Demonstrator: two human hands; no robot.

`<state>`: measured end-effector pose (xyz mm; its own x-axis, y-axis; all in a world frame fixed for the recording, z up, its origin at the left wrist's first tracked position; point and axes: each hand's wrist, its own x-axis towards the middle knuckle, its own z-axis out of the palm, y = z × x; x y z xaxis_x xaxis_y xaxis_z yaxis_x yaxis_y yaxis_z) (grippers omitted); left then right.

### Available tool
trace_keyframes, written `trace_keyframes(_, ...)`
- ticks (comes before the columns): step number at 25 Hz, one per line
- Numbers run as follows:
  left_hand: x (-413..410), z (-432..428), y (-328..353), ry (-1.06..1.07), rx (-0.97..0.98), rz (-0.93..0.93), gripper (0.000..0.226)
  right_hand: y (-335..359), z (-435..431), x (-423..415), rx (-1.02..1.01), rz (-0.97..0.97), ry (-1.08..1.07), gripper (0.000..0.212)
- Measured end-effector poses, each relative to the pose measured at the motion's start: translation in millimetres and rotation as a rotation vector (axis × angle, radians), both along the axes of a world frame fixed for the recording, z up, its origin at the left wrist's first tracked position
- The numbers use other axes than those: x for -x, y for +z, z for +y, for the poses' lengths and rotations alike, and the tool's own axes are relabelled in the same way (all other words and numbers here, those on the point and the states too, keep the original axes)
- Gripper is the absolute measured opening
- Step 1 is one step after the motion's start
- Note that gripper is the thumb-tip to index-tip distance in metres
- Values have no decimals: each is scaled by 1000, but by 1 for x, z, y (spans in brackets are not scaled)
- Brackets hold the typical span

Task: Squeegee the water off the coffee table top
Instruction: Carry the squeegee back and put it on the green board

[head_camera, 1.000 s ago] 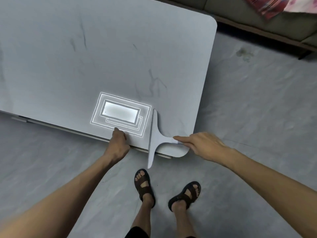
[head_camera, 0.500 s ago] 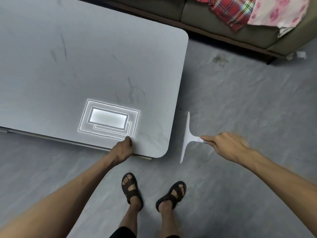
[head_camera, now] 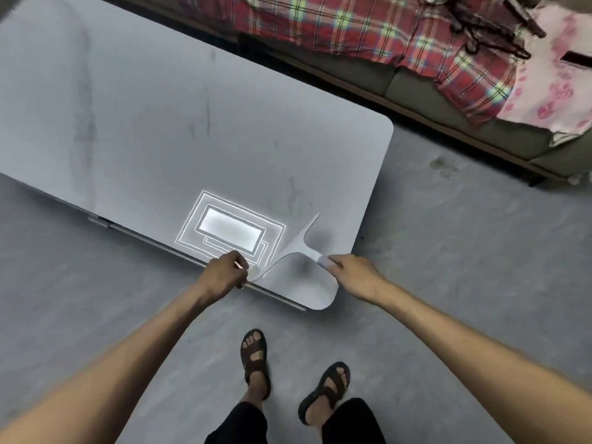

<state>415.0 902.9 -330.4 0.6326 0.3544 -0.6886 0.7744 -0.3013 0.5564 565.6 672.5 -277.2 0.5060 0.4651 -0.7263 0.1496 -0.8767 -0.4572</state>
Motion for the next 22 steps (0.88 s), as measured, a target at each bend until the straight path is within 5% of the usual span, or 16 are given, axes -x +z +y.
trace_keyframes(3, 10, 3, 52, 109, 25, -35, 12, 37, 31, 10, -77, 458, -264, 16)
trace_keyframes(7, 23, -20, 129, 267, 87, -91, 14, 84, 47, 16, -118, 764, -327, 16)
trace_keyframes(10, 43, -67, 191, 424, 140, -132, 7, 126, 43, 20, -137, 790, -167, 15)
trace_keyframes(15, 86, -175, 276, 693, 223, -216, 31, 198, 17, 60, -162, 829, 70, 10)
trace_keyframes(22, 196, -334, 323, 1059, 88, -271, 14, 241, -71, 185, -118, 846, 499, 3)
